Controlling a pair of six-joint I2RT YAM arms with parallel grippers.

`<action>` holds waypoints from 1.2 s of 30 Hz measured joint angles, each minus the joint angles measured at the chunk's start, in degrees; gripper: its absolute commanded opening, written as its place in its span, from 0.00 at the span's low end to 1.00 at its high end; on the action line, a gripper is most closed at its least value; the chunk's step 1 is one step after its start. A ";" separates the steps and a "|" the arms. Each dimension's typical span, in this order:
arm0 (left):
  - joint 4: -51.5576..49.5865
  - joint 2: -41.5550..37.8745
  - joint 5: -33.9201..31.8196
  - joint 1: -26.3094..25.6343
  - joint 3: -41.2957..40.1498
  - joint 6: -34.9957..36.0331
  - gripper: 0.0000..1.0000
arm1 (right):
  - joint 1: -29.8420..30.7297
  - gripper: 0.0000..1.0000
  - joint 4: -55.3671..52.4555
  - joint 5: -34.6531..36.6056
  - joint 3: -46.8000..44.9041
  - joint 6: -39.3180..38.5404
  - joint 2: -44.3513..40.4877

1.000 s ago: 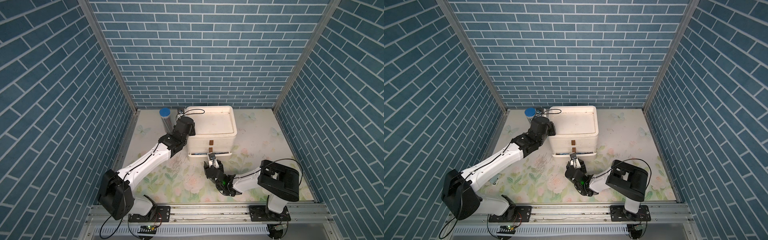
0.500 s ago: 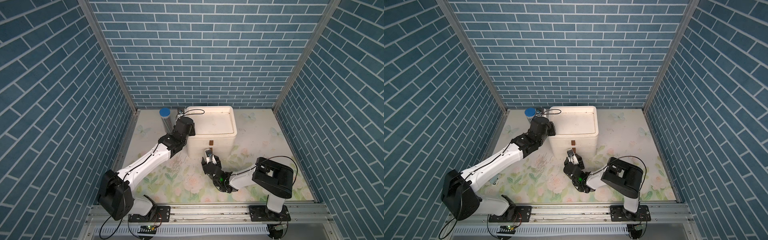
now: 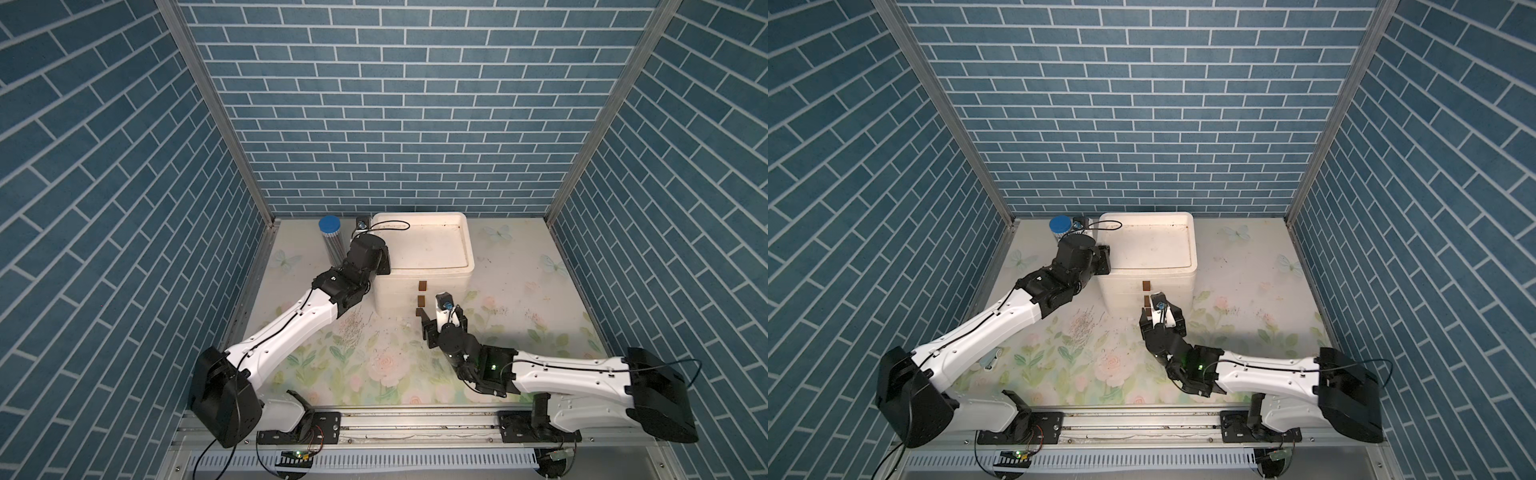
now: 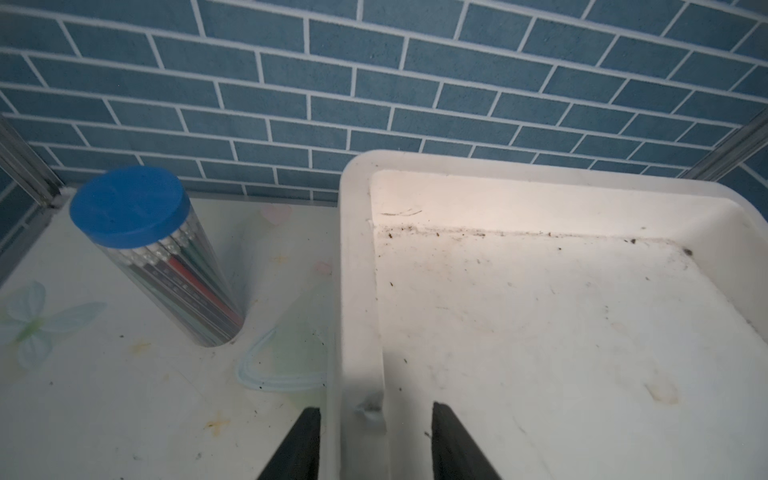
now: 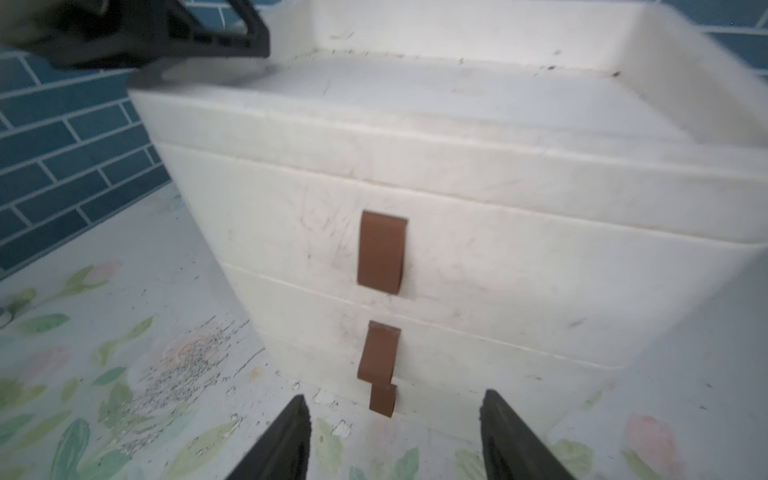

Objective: Place the umbrella in the drawer by color
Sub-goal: Close the drawer in the storage box, then reset both arms

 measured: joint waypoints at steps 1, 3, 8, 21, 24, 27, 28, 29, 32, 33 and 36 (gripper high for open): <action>0.00 -1.38 -0.48 0.00 0.13 0.26 0.60 | -0.09 0.96 -2.01 1.11 0.31 -0.15 -2.49; 0.11 -4.46 -1.92 0.00 0.35 0.87 0.64 | -0.20 1.00 -4.31 2.62 0.76 -1.16 -6.49; 1.44 -13.03 -9.42 0.00 0.20 2.64 0.77 | -0.33 1.00 -4.61 7.37 0.09 -6.84 -11.72; 12.68 -15.96 -32.52 13.00 -17.22 5.42 1.00 | -36.13 0.99 6.36 7.87 -12.17 -11.15 -14.86; 18.88 -14.53 -31.87 18.10 -24.48 6.36 1.00 | -46.25 0.99 10.51 6.10 -16.55 -11.15 -13.22; 26.91 -14.86 -28.06 23.47 -32.65 9.88 1.00 | -53.90 0.99 15.54 4.02 -18.47 -11.13 -8.41; 28.89 -14.75 -27.19 24.72 -34.51 10.91 1.00 | -55.78 0.99 17.57 3.26 -19.12 -11.13 -6.56; 32.00 -14.49 -25.88 25.90 -36.85 12.04 1.00 | -57.55 0.99 20.04 2.40 -20.00 -11.15 -4.74; 39.30 -11.91 -22.12 27.23 -41.51 14.58 1.00 | -62.14 1.00 28.68 -1.49 -23.71 -11.32 0.92; 41.09 -10.14 -20.81 27.41 -42.34 15.28 1.00 | -63.49 1.00 31.65 -3.34 -24.87 -11.47 2.97; 45.44 -3.52 -16.70 27.47 -42.75 17.38 1.00 | -67.01 1.00 41.75 -10.34 -27.61 -12.81 7.58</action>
